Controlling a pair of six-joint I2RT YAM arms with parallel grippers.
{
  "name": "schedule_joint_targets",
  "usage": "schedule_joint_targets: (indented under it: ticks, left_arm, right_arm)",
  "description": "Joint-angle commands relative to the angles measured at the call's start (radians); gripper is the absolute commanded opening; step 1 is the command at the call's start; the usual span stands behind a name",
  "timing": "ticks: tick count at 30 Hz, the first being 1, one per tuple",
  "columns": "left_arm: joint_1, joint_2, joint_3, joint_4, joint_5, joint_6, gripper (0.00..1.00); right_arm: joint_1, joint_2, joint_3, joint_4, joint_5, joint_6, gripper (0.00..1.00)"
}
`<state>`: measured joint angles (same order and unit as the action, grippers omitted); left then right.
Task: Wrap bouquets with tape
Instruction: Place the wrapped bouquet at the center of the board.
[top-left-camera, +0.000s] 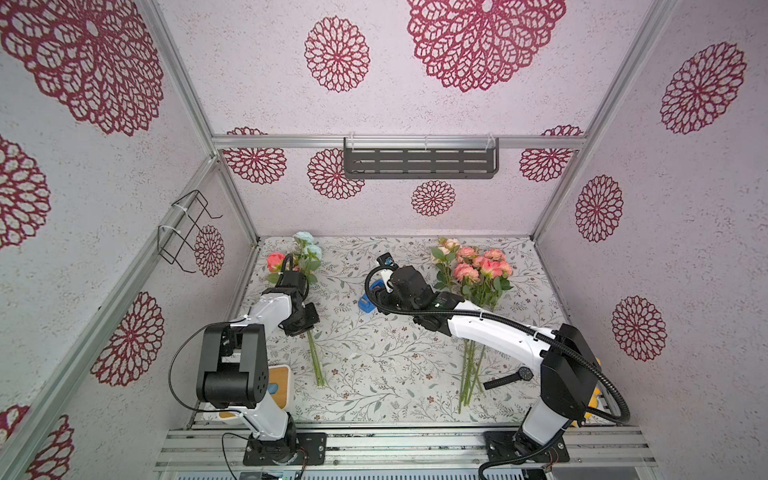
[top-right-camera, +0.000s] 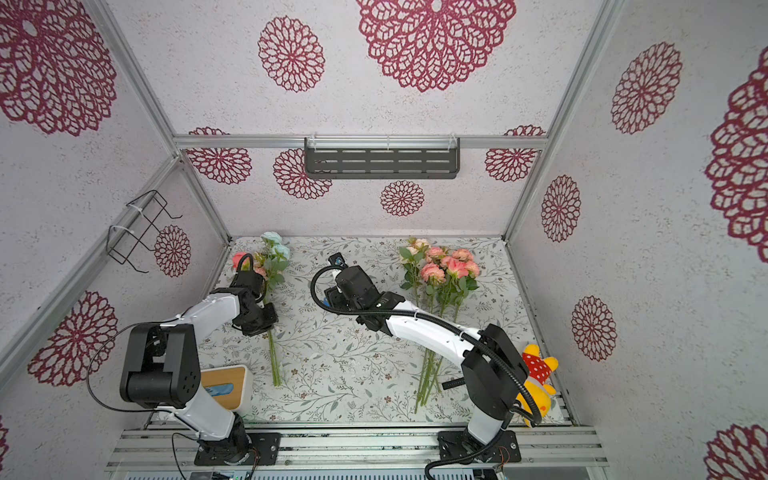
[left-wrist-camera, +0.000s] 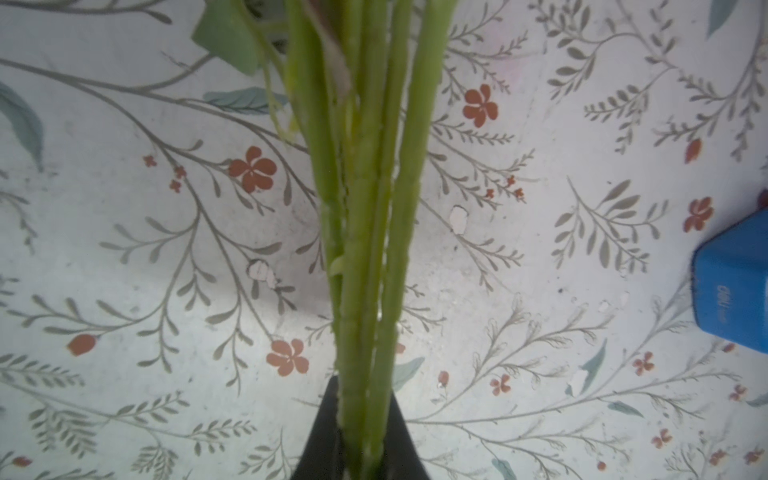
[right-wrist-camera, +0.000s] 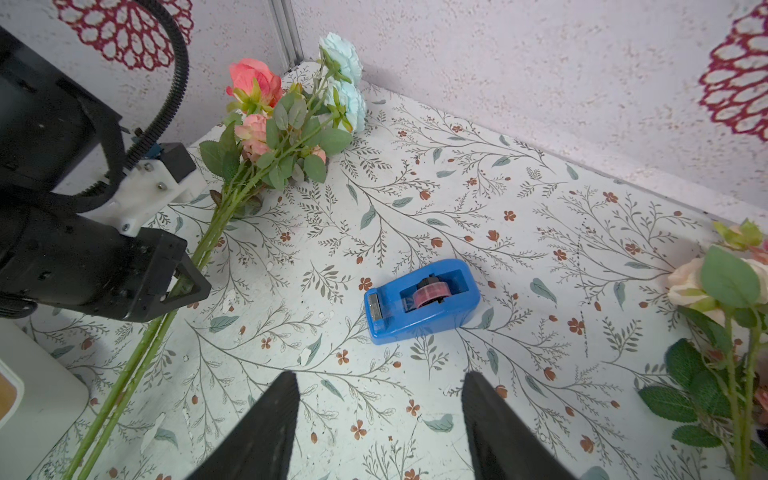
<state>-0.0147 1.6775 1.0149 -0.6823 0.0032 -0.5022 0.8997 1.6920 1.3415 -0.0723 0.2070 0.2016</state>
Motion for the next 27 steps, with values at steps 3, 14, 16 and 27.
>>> schedule_joint_targets:
  ticks: [3,14,16,27]
  left_arm:
    - [0.007,0.022,-0.008,-0.017,-0.042,0.024,0.04]
    - [0.007,0.056,-0.042,0.034,-0.016,-0.009,0.19]
    - [0.008,0.060,-0.042,0.035,-0.013,-0.013,0.22]
    - [0.004,-0.058,-0.020,0.000,-0.057,-0.024,0.73]
  right_arm:
    - [-0.010,-0.020,-0.004,0.012,0.002,-0.013,0.65]
    - [-0.012,-0.002,0.007,0.017,-0.005,-0.007,0.64]
    - [-0.012,-0.002,0.008,0.011,-0.003,-0.007,0.64]
    - [-0.032,-0.006,0.015,0.002,0.019,0.008,0.66]
